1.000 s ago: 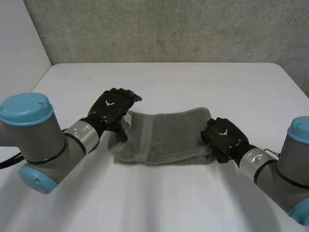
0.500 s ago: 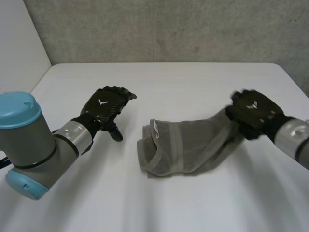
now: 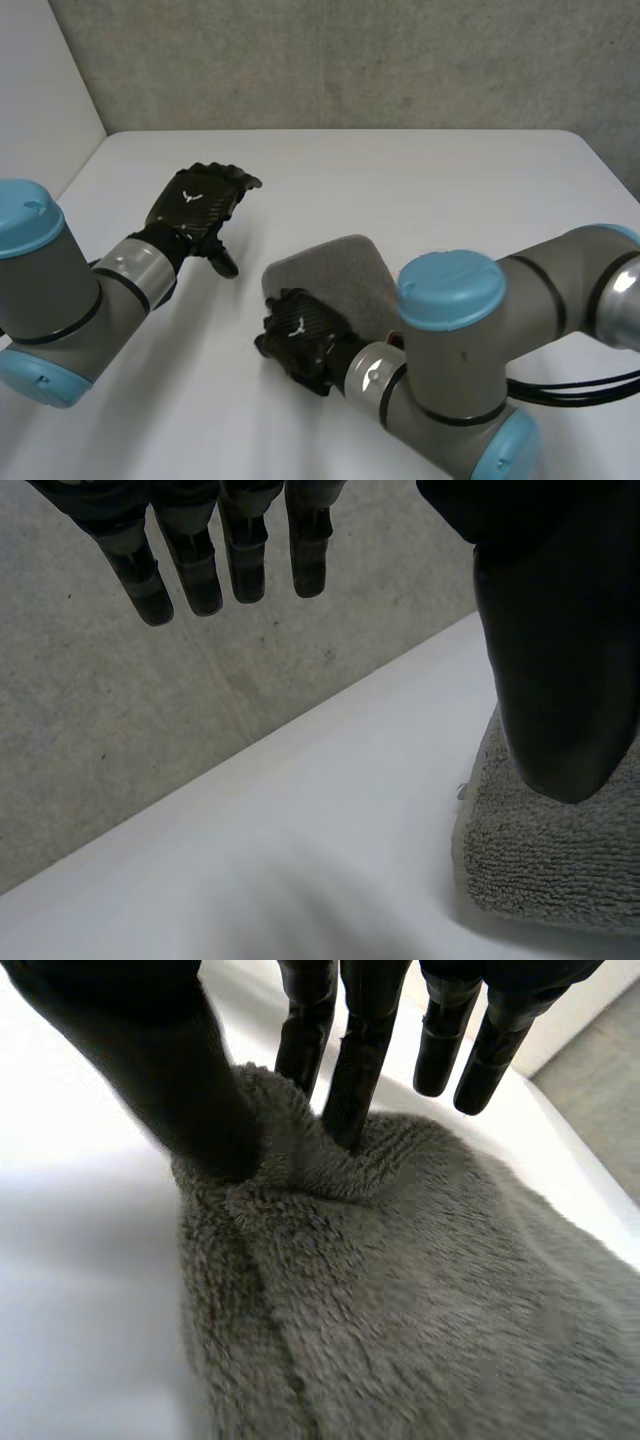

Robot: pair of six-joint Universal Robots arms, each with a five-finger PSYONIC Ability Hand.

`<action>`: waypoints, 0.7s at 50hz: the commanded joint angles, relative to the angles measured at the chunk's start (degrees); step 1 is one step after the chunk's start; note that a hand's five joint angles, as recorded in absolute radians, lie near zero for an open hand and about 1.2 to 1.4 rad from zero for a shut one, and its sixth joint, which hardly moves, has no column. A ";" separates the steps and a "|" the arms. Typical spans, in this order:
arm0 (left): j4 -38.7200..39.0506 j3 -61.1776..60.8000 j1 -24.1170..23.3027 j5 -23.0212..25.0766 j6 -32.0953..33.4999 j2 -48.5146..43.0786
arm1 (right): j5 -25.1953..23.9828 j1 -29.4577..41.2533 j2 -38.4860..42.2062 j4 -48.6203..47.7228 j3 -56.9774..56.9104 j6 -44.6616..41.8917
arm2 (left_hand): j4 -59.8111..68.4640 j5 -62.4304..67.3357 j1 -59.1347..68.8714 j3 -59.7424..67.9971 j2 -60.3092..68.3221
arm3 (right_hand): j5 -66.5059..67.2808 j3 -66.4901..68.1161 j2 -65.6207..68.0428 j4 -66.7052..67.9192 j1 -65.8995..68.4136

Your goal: Fold the towel.

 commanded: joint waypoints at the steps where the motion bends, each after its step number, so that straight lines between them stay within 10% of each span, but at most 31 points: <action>1: 0.42 2.33 -0.50 0.13 -0.30 -0.03 | 0.62 -6.30 -10.75 -1.21 4.49 6.77 | -3.76 -0.66 -3.30 -3.29 -1.95 | -41.71 -2.99 -41.29 -4.35 -40.82; 15: 0.24 4.98 -6.31 -0.23 -3.91 -0.39 | 1.05 -14.57 -17.45 -0.60 8.02 17.06 | -3.76 -0.50 -3.14 -3.29 -1.79 | -41.71 -2.99 -41.29 -4.35 -40.82; 35: -4.77 4.01 -10.88 -7.52 -10.77 -12.51 | 1.14 -17.64 1.01 -0.86 0.28 23.04 | -3.76 0.34 -2.30 -3.29 -0.95 | -41.71 -2.99 -41.29 -4.35 -40.82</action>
